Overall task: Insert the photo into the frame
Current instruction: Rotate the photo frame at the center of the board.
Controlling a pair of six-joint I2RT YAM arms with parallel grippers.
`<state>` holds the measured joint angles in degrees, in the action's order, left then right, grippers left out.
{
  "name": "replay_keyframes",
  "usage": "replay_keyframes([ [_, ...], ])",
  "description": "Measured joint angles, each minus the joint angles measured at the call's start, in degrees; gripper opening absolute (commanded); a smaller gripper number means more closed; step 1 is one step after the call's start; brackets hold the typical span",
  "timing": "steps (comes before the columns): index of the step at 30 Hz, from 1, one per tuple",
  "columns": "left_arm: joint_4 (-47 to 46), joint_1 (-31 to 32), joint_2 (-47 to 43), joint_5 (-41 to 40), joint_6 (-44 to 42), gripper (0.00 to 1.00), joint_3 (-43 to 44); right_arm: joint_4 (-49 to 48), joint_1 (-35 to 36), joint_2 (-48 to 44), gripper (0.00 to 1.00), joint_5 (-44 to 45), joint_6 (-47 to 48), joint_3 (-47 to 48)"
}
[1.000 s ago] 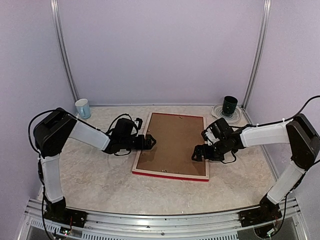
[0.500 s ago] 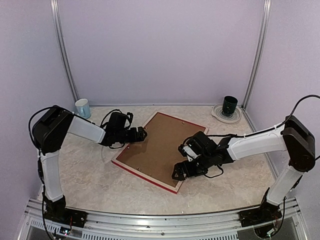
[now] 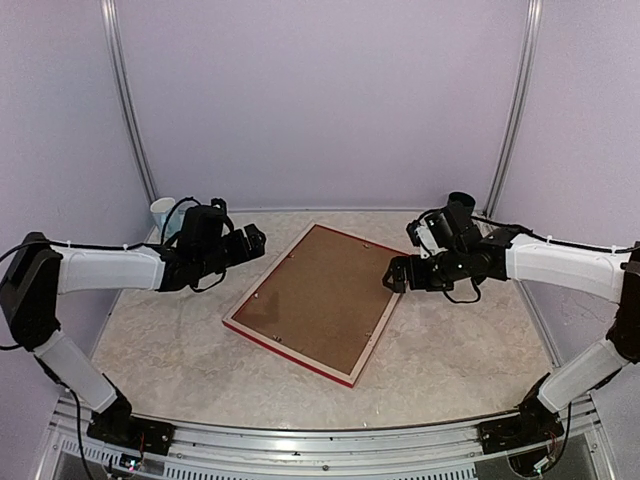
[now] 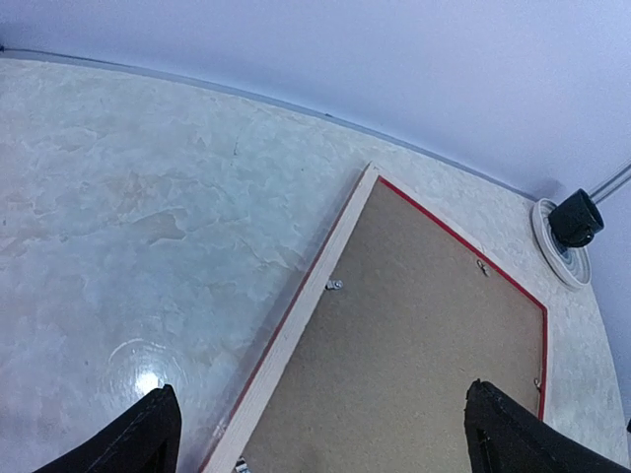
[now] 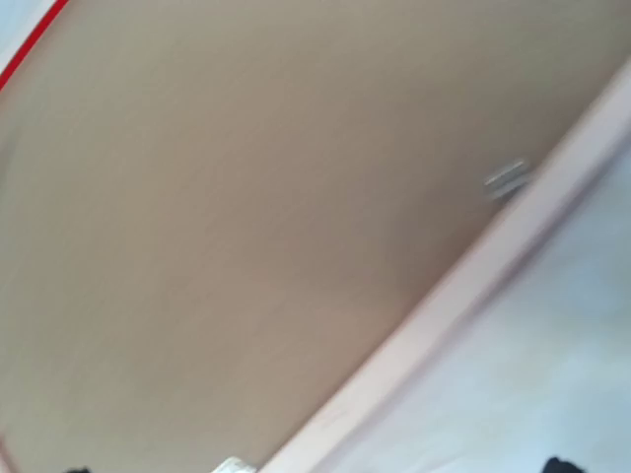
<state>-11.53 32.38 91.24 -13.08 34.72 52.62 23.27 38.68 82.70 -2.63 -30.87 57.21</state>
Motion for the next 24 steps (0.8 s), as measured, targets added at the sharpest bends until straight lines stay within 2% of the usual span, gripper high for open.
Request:
replay_keyframes([
  [7,9.2,8.1,-4.5,-5.3,8.6,0.99,-2.3,-0.1,-12.0,4.2,0.99,0.0,4.5,5.9],
  [15,14.8,15.0,-9.4,-6.1,17.9,0.99,-11.1,-3.6,-20.7,20.1,0.99,-5.8,8.5,16.9],
  [24,16.9,19.5,-12.5,-6.3,24.7,0.99,-13.0,-4.0,-26.9,37.9,0.99,-12.4,12.0,32.8],
])
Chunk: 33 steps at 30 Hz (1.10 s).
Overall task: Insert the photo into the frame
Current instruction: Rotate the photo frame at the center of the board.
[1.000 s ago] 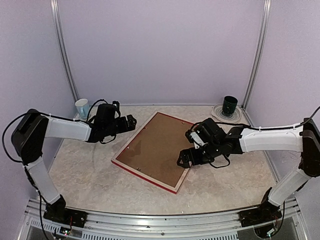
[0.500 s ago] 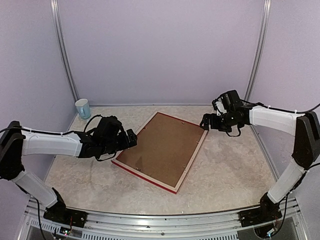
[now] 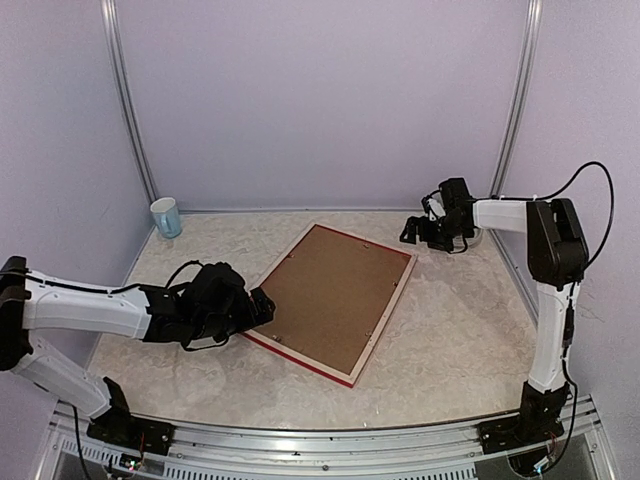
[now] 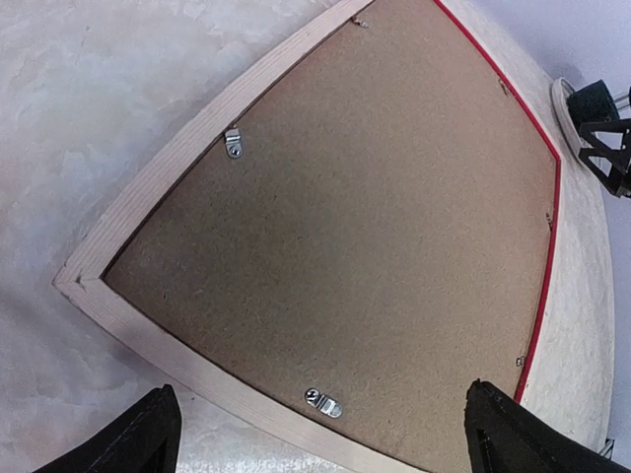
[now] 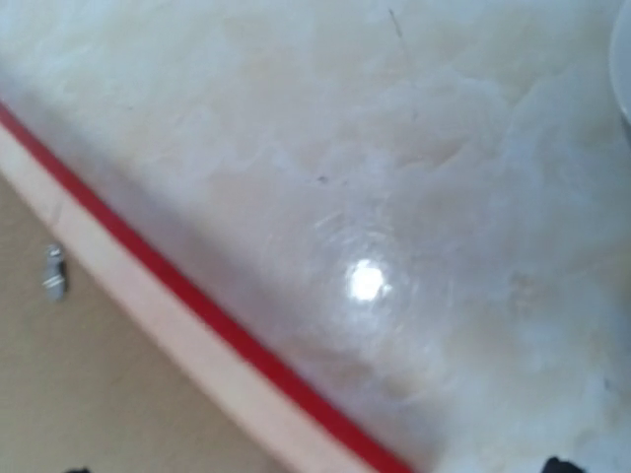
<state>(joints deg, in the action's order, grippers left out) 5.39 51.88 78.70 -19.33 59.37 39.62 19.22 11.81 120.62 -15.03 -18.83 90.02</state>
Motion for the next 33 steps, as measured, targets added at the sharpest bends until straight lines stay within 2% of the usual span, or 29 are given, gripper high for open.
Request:
replay_keyframes([
  [8,-0.2,1.5,0.6,1.5,3.9,0.99,-4.0,-1.2,-1.3,5.6,0.99,-7.7,0.1,3.5],
  [18,-5.5,2.3,7.9,3.5,5.7,0.99,-4.1,-6.5,-1.3,8.7,0.99,-14.4,-0.1,2.9],
  [26,-9.9,1.8,10.8,3.0,5.4,0.99,-3.0,-13.4,-1.1,4.6,0.99,-15.6,0.5,-5.9],
  [33,-12.1,-1.4,12.4,2.3,3.4,0.99,-2.6,-15.7,-1.3,-3.3,0.99,-13.0,0.9,-17.4],
])
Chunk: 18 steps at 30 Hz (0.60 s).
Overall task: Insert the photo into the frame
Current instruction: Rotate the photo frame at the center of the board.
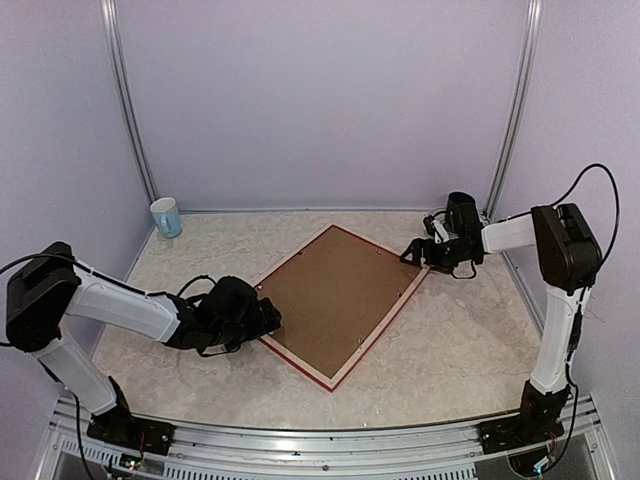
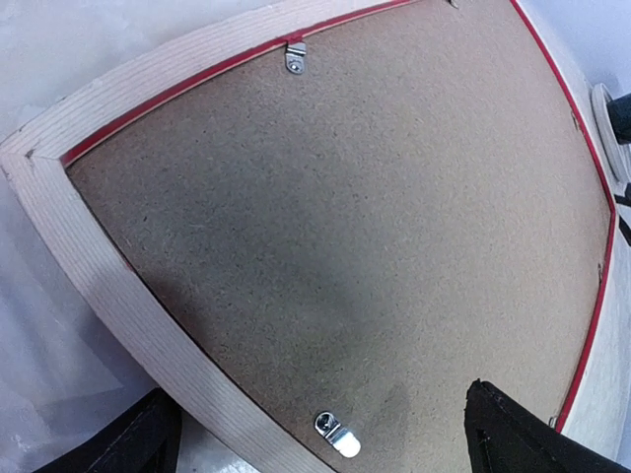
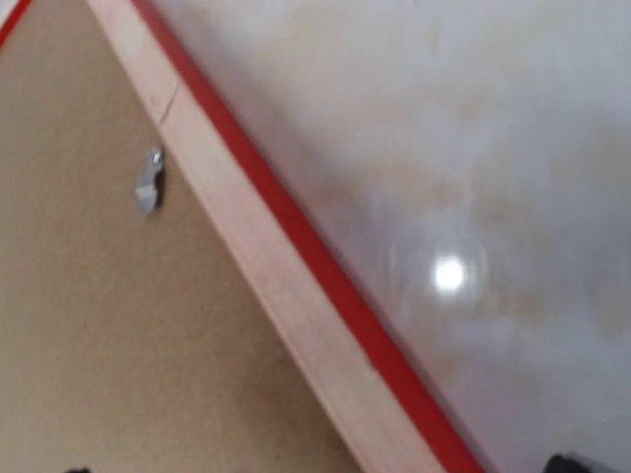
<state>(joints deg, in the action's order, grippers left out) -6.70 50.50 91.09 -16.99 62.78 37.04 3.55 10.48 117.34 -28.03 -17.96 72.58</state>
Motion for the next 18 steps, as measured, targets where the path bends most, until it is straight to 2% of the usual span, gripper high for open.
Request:
replay_keyframes([
  [8,-1.4,-4.3,2.8,-0.6,-3.7,0.99,2.0,0.1,1.9,-10.2,0.99,4.8,0.2,-12.9],
  [18,0.3,-9.9,8.8,-1.0,-9.8,0.99,9.0,4.3,7.4,-21.7,0.99,10.4,-1.3,-24.4],
])
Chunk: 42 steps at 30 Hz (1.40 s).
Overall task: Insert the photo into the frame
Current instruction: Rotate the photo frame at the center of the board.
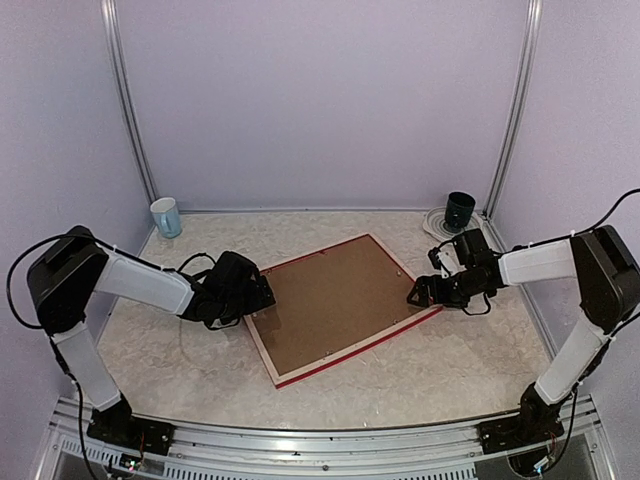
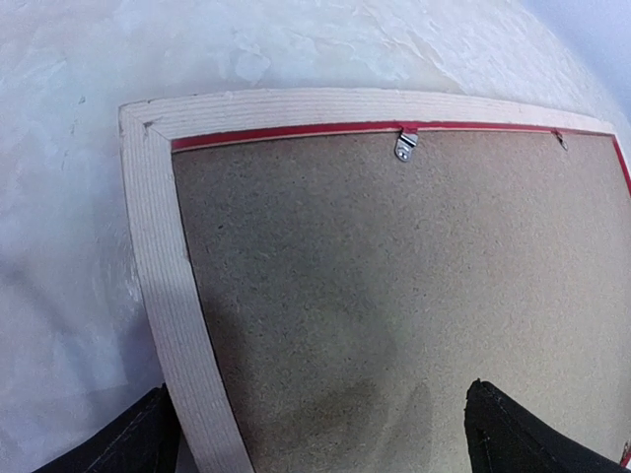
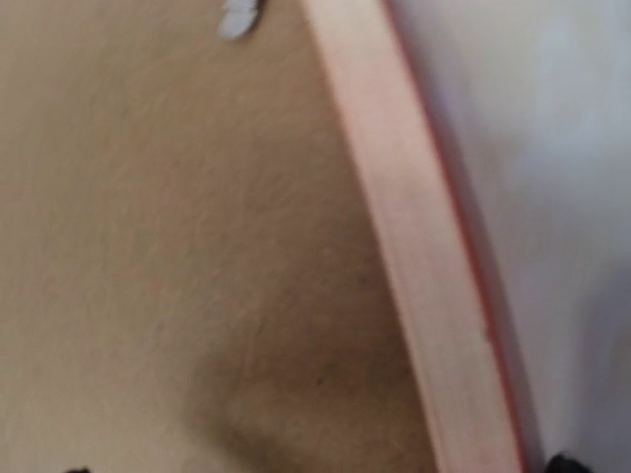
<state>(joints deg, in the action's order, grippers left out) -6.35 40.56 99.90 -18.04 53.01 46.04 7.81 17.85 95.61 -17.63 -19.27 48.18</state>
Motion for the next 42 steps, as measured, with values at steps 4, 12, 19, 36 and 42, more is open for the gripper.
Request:
replay_keyframes([
  [4,0.0,-1.7,2.5,1.2,-2.1,0.99,3.0,2.1,1.6,-5.1,0.99,0.3,-1.3,-4.3],
  [12,0.0,-5.3,7.1,3.8,-6.6,0.99,8.8,4.6,6.3,-11.9,0.99,1.4,-4.2,-8.6],
  [19,2.0,-7.2,9.7,5.8,-10.7,0.99,13.0,5.8,9.8,-16.5,0.99,2.1,-6.9,-9.4],
  [36,7.4,-7.4,4.6,7.2,-14.4,0.86,8.5,7.3,10.5,-19.6,0.99,10.4,-8.9,-9.4],
  [42,8.5,-7.4,4.5,6.8,-15.0,0.74,8.4,7.3,10.5,-19.2,0.99,10.9,-8.9,-9.4],
])
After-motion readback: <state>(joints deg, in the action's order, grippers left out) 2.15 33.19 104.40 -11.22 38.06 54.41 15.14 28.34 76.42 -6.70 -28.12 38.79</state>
